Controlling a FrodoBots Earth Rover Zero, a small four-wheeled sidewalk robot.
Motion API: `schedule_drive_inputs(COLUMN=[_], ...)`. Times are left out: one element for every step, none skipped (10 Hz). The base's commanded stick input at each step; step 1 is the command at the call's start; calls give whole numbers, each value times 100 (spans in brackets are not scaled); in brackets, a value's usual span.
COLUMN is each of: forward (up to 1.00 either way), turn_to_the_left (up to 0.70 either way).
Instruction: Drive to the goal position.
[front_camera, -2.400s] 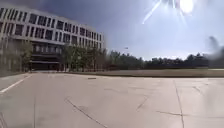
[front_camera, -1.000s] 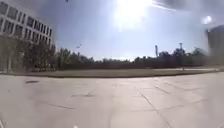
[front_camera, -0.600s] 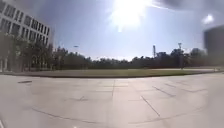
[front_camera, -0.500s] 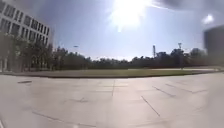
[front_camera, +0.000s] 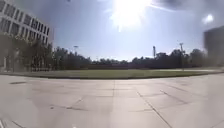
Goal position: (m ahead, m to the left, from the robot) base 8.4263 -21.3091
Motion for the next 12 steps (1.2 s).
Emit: schedule_drive_inputs(forward=[70,70,70,70,70,70,70,70,70,70,70,70], turn_to_the_left=[-21,-26,-26,-26,-26,-26,-26,-26,-26,-26,-26,-26])
